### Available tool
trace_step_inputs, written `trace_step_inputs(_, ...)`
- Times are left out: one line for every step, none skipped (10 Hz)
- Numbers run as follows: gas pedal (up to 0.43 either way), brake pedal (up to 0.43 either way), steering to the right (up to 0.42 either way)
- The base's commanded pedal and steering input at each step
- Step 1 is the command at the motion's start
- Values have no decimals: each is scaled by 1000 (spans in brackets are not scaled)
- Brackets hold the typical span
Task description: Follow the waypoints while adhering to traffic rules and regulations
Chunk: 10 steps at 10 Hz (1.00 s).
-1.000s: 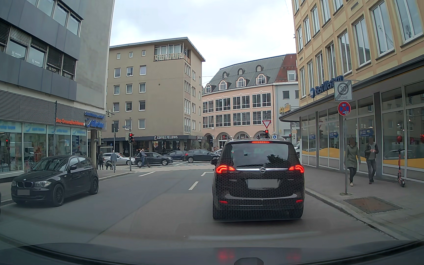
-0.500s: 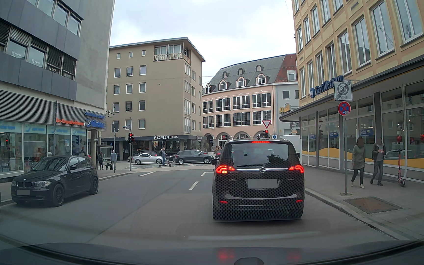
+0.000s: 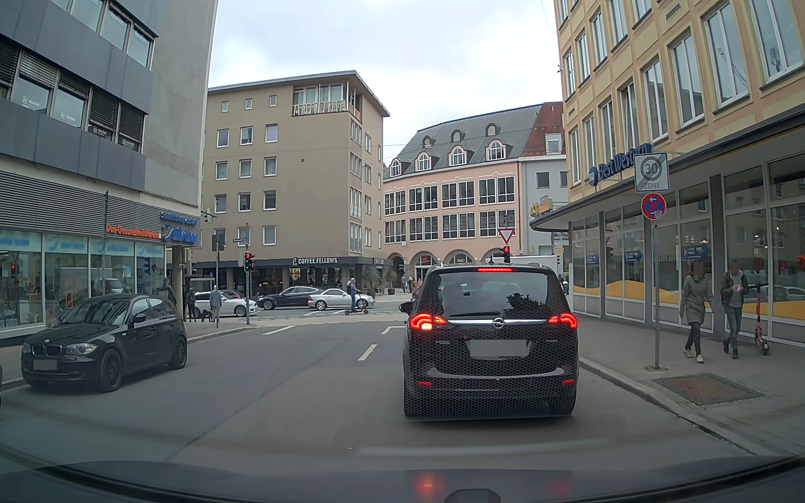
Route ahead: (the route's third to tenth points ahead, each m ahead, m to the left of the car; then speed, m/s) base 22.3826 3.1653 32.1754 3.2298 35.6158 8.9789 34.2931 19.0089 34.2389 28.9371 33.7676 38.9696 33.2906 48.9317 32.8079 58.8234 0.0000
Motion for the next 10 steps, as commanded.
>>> trace_step_inputs(0,189,-6)
trace_step_inputs(0,189,-6)
trace_step_inputs(0,189,-6)
trace_step_inputs(0,189,-6)
trace_step_inputs(0,189,-6)
trace_step_inputs(0,189,-6)
trace_step_inputs(0,189,-6)
trace_step_inputs(0,189,-6)
trace_step_inputs(0,189,-6)
trace_step_inputs(0,189,-6)
